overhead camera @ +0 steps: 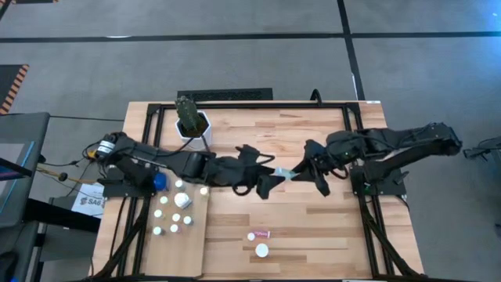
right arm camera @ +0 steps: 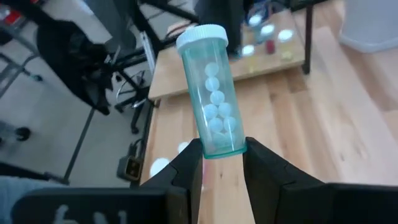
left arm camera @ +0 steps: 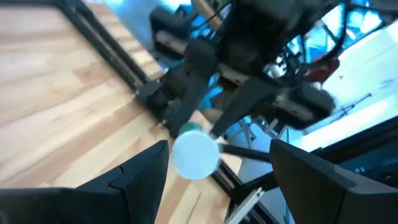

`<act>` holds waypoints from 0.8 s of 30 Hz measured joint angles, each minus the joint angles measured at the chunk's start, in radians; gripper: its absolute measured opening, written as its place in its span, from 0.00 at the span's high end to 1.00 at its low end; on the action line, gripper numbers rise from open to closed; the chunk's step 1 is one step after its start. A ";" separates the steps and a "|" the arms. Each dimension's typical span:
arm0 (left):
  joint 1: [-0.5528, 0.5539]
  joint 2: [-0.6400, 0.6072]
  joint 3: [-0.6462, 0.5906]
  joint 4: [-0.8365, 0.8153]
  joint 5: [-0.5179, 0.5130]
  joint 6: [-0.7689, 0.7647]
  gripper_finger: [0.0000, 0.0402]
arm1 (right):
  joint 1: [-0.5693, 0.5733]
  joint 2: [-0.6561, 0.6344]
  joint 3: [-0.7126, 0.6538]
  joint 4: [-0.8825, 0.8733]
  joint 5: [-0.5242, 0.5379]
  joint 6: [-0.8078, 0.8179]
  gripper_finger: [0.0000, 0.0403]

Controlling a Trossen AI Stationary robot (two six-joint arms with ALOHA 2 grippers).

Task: Pick and place medicine bottles onto shelf by color
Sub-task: Put the light blue pill bottle on the shelf

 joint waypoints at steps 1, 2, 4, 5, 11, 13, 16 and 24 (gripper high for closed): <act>0.011 0.000 0.000 -0.019 0.019 -0.010 0.34 | -0.013 0.001 0.000 0.011 0.000 0.000 0.72; 0.023 0.000 0.000 -0.042 0.032 -0.019 0.34 | -0.023 0.000 0.000 0.011 0.000 0.000 0.72; 0.044 0.000 0.000 -0.063 0.062 -0.031 0.34 | -0.044 0.000 0.000 0.006 0.000 0.000 0.72; 0.053 0.000 0.000 -0.074 0.074 -0.034 0.34 | -0.053 0.000 0.000 0.004 0.000 -0.001 0.72; 0.094 0.000 0.000 -0.076 0.120 -0.007 0.34 | -0.081 0.000 0.000 -0.032 -0.001 -0.001 0.72; 0.102 0.000 0.000 -0.079 0.123 0.001 0.34 | -0.081 0.000 0.000 -0.039 -0.001 -0.001 0.72; 0.112 0.000 0.000 -0.078 0.143 0.003 0.34 | -0.080 0.000 0.000 -0.045 -0.001 -0.001 0.72; 0.114 0.000 0.000 -0.075 0.180 0.003 0.34 | -0.080 0.000 0.000 -0.044 -0.002 -0.001 0.72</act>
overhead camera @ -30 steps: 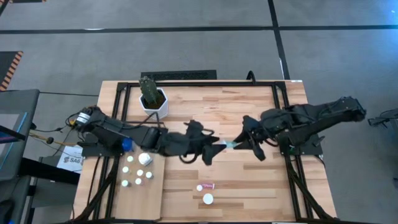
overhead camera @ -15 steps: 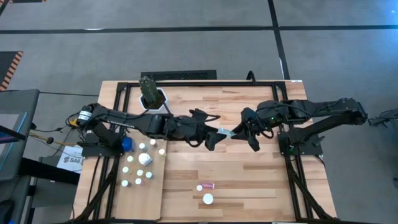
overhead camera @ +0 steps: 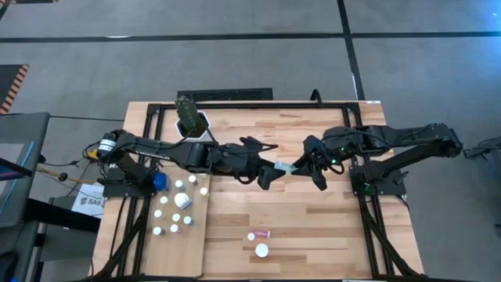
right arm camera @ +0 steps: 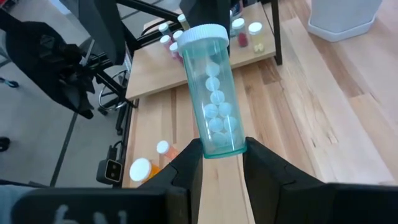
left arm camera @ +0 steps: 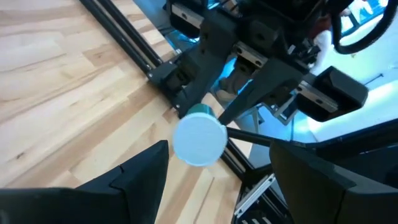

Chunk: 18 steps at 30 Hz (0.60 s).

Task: Pick and place medicine bottles onto shelf by color
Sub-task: Put the light blue pill bottle on the shelf

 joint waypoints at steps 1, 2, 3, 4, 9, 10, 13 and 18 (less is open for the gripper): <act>0.000 0.000 0.000 0.005 0.001 0.000 0.34 | 0.000 0.000 0.000 0.001 0.000 0.000 0.72; 0.000 0.000 0.000 0.008 0.001 0.000 0.35 | 0.000 0.000 0.000 0.000 0.000 0.000 0.72; 0.000 0.000 0.000 0.008 0.002 0.000 0.36 | 0.000 0.000 0.000 0.000 0.000 0.000 0.72; 0.000 0.000 0.000 0.007 0.008 0.000 0.37 | 0.000 0.000 0.000 0.001 0.000 0.000 0.72; 0.000 0.000 0.000 0.006 0.012 0.001 0.47 | 0.000 0.000 0.000 0.031 -0.001 0.000 0.72; 0.000 0.000 0.000 0.006 0.013 0.001 0.49 | 0.001 0.000 0.000 0.043 -0.001 0.000 0.72; 0.000 0.000 0.000 0.012 0.022 0.000 0.53 | 0.001 0.000 0.000 0.051 -0.001 0.000 0.72; 0.000 0.000 0.000 0.012 0.039 0.001 0.60 | 0.001 0.000 0.000 0.055 -0.001 0.000 0.72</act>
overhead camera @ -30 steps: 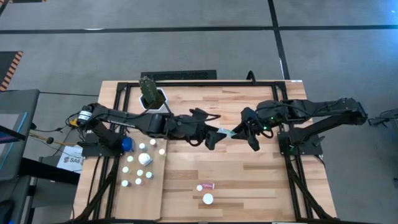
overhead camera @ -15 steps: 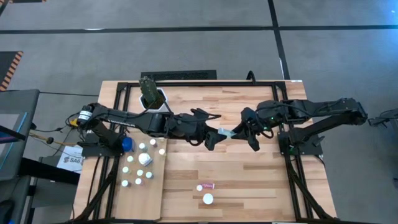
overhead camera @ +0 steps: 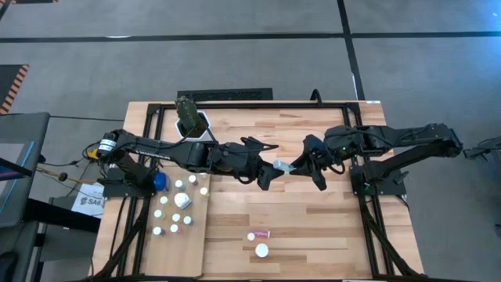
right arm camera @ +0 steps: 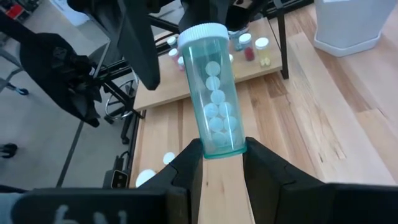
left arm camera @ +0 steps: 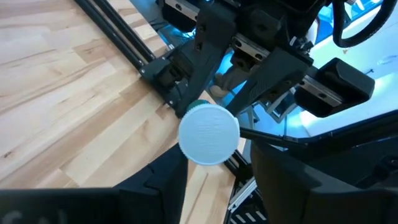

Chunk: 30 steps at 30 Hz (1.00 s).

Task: Pick and place medicine bottles onto shelf by color
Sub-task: Put the light blue pill bottle on the shelf

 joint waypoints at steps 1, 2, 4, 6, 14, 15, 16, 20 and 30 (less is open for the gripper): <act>0.000 0.000 0.000 0.000 0.000 0.000 0.62 | 0.000 0.000 0.000 0.000 0.000 0.000 0.72; 0.000 0.000 0.000 0.000 0.000 0.000 0.63 | 0.000 0.000 0.000 0.000 0.000 0.000 0.72; 0.002 0.000 0.000 0.000 0.000 0.000 0.66 | 0.000 0.005 0.000 0.001 0.000 0.000 0.72; 0.004 0.000 0.000 0.000 0.000 0.000 0.69 | 0.000 0.015 0.000 0.002 -0.004 0.000 0.72; 0.004 0.000 0.000 0.000 0.041 0.005 0.71 | 0.029 0.057 0.000 0.007 -0.006 0.000 0.72; 0.004 0.000 0.000 -0.001 0.042 0.007 0.71 | 0.030 0.058 0.000 0.000 -0.006 0.000 0.72; 0.003 0.000 0.000 -0.004 0.043 0.008 0.70 | 0.034 0.058 0.000 -0.003 -0.006 0.000 0.72; 0.004 0.000 0.000 -0.034 0.044 0.010 0.66 | 0.033 0.064 -0.001 -0.011 -0.005 0.001 0.72; 0.004 0.000 0.001 -0.096 0.058 0.013 0.56 | 0.033 0.061 0.000 -0.027 -0.006 0.020 0.72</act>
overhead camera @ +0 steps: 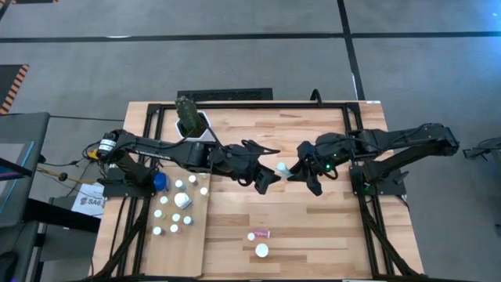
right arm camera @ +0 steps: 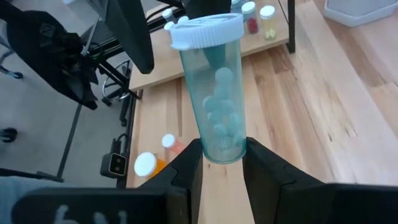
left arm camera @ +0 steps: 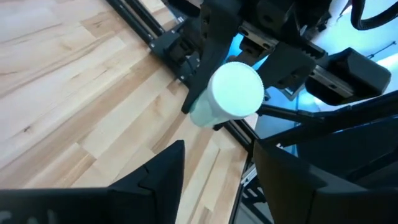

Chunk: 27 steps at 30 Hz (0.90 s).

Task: Pick and place medicine bottles onto shelf by color
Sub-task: Put the light blue pill bottle on the shelf

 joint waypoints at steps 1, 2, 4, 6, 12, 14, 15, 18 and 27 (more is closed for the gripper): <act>0.000 0.000 0.000 0.000 0.000 0.001 0.55 | 0.000 0.000 0.000 -0.002 0.000 0.008 0.72; 0.000 0.000 0.000 0.000 0.000 0.001 0.54 | 0.000 0.000 0.000 -0.001 0.000 0.014 0.72; 0.003 0.000 0.000 0.001 0.000 0.005 0.53 | 0.000 0.000 0.000 -0.002 0.000 0.032 0.72; 0.005 0.000 0.000 0.000 0.000 0.017 0.52 | 0.000 0.001 0.000 -0.006 0.000 0.076 0.72; 0.010 0.000 0.000 -0.003 0.010 0.043 0.51 | 0.000 0.020 0.000 -0.024 -0.083 0.211 0.72; 0.011 0.000 0.000 -0.004 0.031 0.043 0.50 | 0.001 0.027 -0.002 -0.034 -0.119 0.232 0.72; 0.012 0.000 0.000 -0.004 0.038 0.044 0.50 | 0.002 0.033 -0.002 -0.035 -0.134 0.239 0.72; 0.012 0.000 0.000 -0.022 0.045 0.044 0.50 | 0.012 0.060 0.000 -0.026 -0.159 0.245 0.72; 0.012 -0.001 0.000 -0.071 0.057 0.030 0.50 | 0.027 0.144 0.059 -0.050 -0.162 0.208 0.72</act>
